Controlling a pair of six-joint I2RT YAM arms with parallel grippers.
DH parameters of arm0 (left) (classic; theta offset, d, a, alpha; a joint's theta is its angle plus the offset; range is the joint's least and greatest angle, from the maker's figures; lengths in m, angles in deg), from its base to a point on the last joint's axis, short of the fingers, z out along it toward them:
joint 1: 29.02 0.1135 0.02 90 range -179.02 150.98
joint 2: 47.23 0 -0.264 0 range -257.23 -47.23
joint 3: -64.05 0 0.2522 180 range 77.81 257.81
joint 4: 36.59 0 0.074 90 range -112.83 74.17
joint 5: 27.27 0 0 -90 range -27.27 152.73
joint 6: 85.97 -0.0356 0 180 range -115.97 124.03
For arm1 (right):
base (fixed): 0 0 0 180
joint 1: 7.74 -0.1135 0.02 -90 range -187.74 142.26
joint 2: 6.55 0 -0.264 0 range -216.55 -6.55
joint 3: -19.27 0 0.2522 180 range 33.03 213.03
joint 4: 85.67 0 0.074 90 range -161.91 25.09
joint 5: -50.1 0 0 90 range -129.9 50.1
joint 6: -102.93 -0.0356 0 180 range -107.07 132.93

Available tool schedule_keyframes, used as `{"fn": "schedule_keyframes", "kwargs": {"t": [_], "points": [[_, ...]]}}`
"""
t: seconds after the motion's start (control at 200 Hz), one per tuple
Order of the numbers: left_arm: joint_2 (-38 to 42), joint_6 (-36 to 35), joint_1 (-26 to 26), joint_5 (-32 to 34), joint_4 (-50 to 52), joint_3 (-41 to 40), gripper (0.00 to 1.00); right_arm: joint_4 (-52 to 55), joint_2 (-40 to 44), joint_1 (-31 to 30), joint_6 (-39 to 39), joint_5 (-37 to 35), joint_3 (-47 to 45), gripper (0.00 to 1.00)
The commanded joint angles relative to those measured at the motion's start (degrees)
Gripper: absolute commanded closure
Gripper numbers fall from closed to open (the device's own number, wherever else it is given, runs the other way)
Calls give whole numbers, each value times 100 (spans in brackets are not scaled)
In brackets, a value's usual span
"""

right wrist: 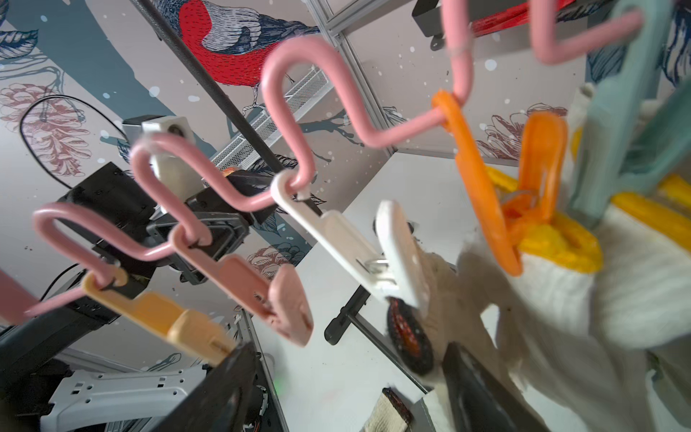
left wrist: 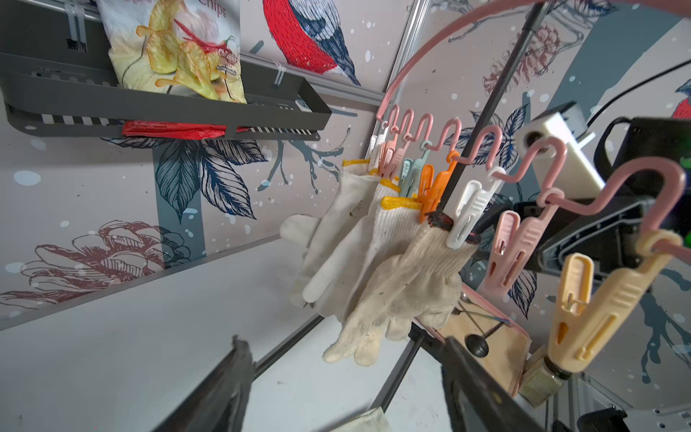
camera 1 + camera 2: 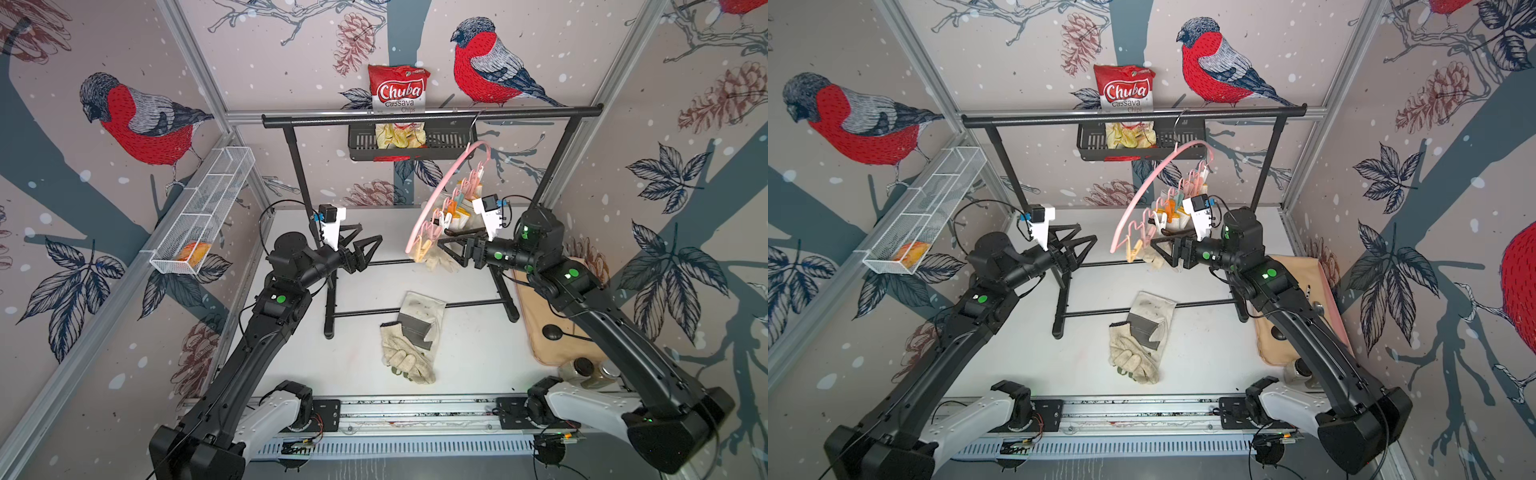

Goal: Clip the gloves onto a hanger to dry
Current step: Clamp the glove onto the hanger.

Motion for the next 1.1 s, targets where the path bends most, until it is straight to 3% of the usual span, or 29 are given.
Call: {"fn": "schedule_keyframes", "kwargs": {"t": [0.0,0.145,0.345,0.475,0.655,0.84,0.966,1.096], "points": [[235,136,10,146,-362,-90,21,229,271,-86,-203,-476,-260,22],[687,-51,23,85,64,-168,25,355,775,-619,-623,-1231,-916,26],[1017,-887,-32,-54,1785,84,28,494,1242,-1475,-1894,-2350,-1963,36],[1234,-700,-131,133,2097,-239,29,576,1524,-1746,-2859,-2852,-2711,37],[1242,-17,-217,276,1979,-749,31,209,1714,-1650,-3553,-2694,-3589,37],[1020,237,-416,382,1740,-778,32,-639,1360,-904,-3588,-1876,-4164,35],[896,302,-548,375,1608,-764,32,-1384,833,-395,-3406,-1276,-4286,35],[852,369,-640,363,1529,-810,32,-1366,-101,-272,-2966,-950,-3887,36]]}}
